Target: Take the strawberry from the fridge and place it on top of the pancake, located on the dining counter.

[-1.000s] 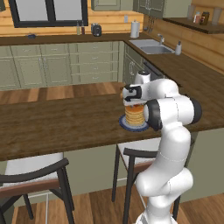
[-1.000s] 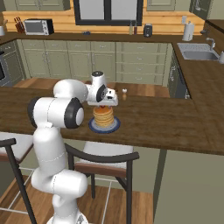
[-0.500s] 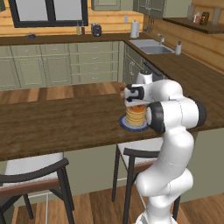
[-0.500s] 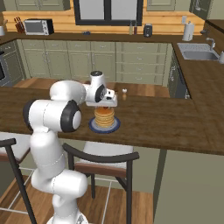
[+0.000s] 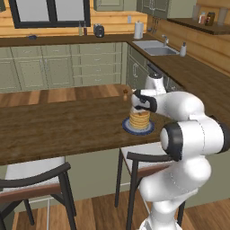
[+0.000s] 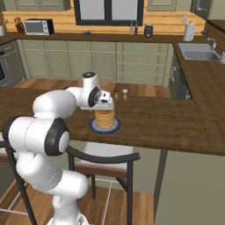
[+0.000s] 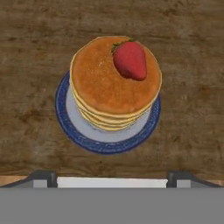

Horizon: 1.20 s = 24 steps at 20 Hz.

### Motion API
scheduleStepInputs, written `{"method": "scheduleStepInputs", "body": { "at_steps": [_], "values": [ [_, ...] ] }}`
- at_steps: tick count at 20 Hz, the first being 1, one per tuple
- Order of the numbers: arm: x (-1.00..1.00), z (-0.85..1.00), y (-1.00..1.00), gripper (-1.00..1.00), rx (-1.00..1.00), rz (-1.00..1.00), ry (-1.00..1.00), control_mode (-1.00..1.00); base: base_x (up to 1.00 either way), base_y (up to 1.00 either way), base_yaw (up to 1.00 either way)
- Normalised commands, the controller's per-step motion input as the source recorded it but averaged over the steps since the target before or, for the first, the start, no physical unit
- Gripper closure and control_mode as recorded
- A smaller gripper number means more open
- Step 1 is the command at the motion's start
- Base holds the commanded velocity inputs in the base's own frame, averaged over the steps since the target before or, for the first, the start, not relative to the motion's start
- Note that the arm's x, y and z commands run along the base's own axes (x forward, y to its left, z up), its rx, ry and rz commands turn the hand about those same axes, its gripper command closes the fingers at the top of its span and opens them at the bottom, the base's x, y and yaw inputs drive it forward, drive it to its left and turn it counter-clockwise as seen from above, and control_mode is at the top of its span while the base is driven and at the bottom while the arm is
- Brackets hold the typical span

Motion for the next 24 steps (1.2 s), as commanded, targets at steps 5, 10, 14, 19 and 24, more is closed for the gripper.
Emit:
{"method": "scheduleStepInputs", "body": {
  "at_steps": [5,10,14,19,24],
  "values": [
    [-0.99,0.53,0.36,-1.0,-0.04,0.0,0.0,-1.0,0.0,0.0,0.0],
    [-0.94,0.68,0.36,-1.0,-0.01,-0.01,0.01,-1.0,0.0,0.0,0.0],
    [-1.0,0.65,0.12,-1.0,0.0,0.0,0.0,-1.0,0.0,0.0,0.0],
    [-1.0,0.53,0.15,-1.0,0.0,0.0,0.0,-1.0,0.0,0.0,0.0],
    [-0.96,0.03,0.83,-1.0,-0.07,0.05,0.0,-1.0,0.0,0.0,0.0]
  ]
}}
